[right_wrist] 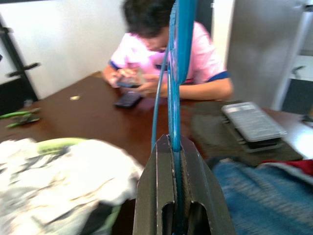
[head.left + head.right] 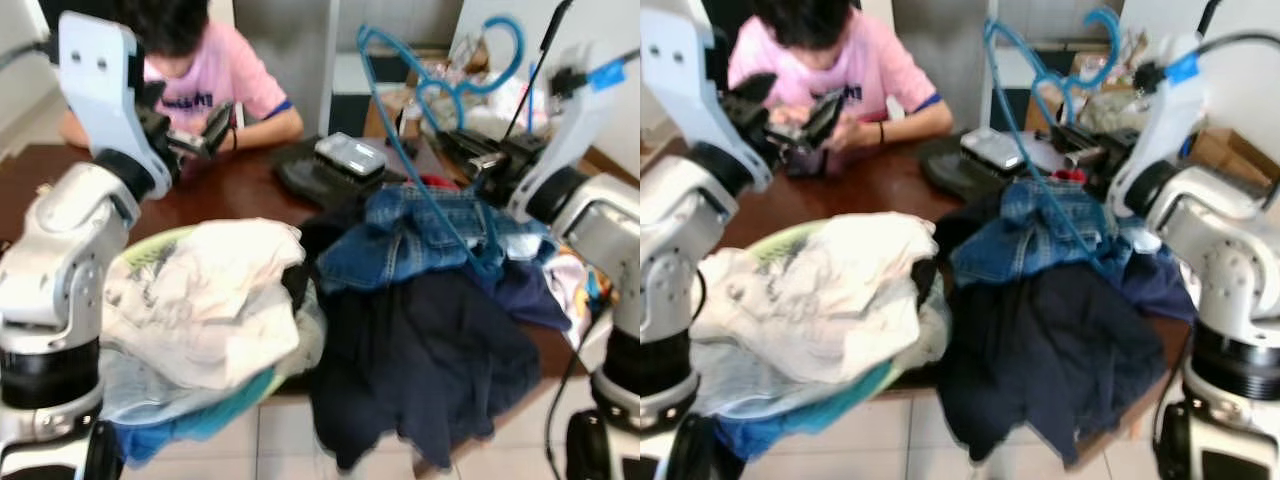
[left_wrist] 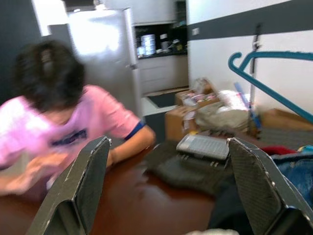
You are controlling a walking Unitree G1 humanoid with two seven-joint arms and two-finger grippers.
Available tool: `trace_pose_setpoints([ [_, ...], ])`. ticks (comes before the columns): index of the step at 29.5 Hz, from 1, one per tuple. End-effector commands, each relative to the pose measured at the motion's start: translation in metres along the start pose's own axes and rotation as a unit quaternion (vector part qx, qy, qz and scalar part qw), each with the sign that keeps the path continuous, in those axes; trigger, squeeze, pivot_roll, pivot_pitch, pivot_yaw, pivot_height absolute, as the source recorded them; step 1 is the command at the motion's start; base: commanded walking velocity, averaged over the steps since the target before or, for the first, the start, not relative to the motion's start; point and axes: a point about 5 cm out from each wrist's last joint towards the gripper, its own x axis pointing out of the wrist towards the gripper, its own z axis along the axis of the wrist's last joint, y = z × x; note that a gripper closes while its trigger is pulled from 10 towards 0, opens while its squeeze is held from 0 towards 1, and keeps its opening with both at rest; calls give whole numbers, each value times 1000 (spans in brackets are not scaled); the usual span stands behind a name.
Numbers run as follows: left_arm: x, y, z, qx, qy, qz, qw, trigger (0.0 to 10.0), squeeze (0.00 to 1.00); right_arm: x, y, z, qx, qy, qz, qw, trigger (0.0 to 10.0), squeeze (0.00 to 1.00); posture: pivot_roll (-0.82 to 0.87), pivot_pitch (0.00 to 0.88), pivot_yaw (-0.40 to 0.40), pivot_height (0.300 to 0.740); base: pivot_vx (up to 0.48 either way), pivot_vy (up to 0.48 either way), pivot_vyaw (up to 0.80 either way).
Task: Hang hanger
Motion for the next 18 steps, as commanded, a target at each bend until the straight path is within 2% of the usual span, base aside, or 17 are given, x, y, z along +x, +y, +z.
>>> trace_pose_setpoints([
  [1, -1, -10, -1, -6, 1, -2, 1000, 10000, 0, 1, 3, -3, -1, 0, 3, 1000, 10000, 0, 46, 71, -22, 740, -379, 0, 0],
  [7, -4, -13, -10, 5, 23, 17, 1000, 10000, 0, 1, 9, -7, -14, 4, 30, 999, 10000, 0, 50, 63, -25, 740, -360, 0, 0],
  [12, -8, -6, -26, 3, 55, 45, 997, 10000, 0, 2, 15, -16, -22, 19, 40, 999, 10000, 0, 48, 68, -27, 740, 0, 0, 800],
  [18, -14, -3, -46, -17, 92, 62, 994, 10000, 0, 1, 15, -18, -23, 23, 33, 999, 10000, 0, 48, 70, -27, 740, 0, 0, 797],
])
